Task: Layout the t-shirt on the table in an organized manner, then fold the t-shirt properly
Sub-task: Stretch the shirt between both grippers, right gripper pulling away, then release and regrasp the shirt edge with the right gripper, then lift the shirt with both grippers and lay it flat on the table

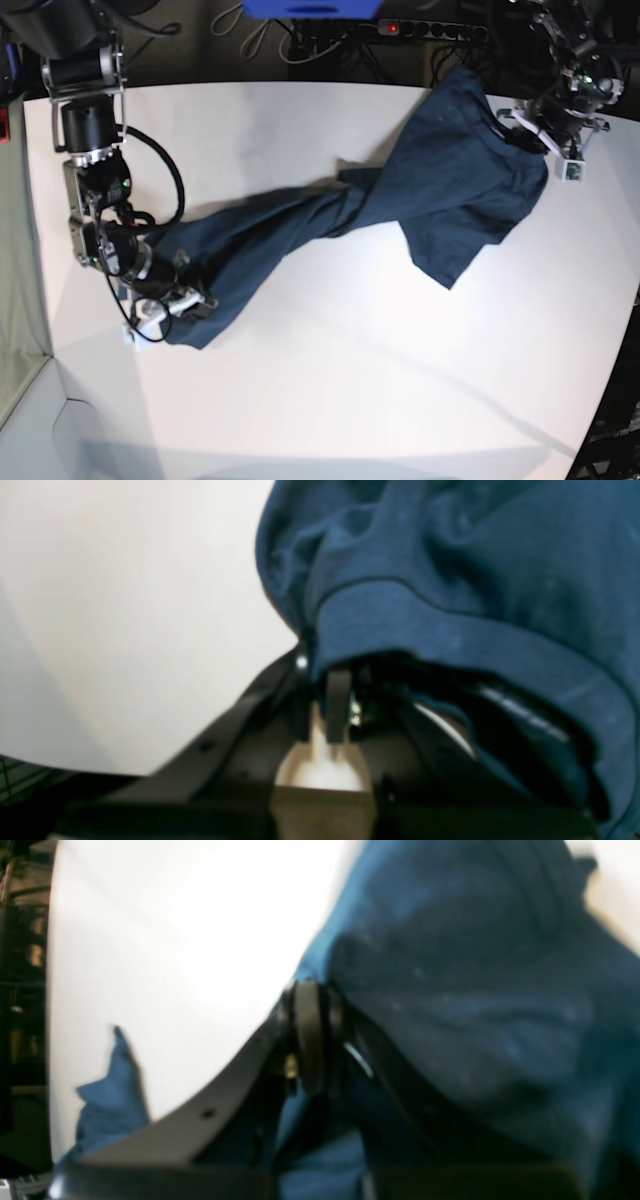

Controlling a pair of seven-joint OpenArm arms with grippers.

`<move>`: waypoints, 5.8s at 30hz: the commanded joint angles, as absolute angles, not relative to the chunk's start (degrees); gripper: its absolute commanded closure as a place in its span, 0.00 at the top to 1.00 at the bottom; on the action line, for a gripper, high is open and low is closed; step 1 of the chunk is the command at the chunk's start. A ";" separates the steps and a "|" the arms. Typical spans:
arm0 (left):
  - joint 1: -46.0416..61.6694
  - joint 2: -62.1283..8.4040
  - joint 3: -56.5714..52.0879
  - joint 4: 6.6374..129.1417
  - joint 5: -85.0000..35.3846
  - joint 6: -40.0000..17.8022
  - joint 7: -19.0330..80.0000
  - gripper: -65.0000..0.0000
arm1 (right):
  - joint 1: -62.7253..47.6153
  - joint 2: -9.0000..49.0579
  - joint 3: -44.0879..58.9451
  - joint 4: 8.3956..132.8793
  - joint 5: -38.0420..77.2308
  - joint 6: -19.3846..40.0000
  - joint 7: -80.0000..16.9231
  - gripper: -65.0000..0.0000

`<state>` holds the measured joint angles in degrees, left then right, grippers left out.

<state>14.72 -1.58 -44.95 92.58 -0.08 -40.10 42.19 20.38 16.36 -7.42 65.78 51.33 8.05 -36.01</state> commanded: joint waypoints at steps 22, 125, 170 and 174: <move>14.55 -2.15 -51.30 100.44 -0.13 -40.00 43.21 0.00 | 27.47 18.51 7.34 71.52 73.27 24.04 -38.81 0.00; 11.82 -2.07 -49.63 97.71 -5.23 -40.00 43.21 0.00 | 18.77 -0.75 6.20 86.81 19.56 15.96 -26.77 0.00; -43.65 -2.68 -27.56 92.53 1.71 -40.00 49.19 0.00 | 50.42 23.87 17.63 71.16 47.25 17.89 -41.45 0.00; -40.13 -2.42 -27.47 95.16 1.71 -40.00 55.52 0.00 | 39.43 24.75 19.91 76.00 50.77 17.89 -41.89 0.00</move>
<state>-38.61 -2.04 -27.59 94.32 2.09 -40.25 56.51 37.93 23.88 19.73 75.59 50.37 17.91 -42.63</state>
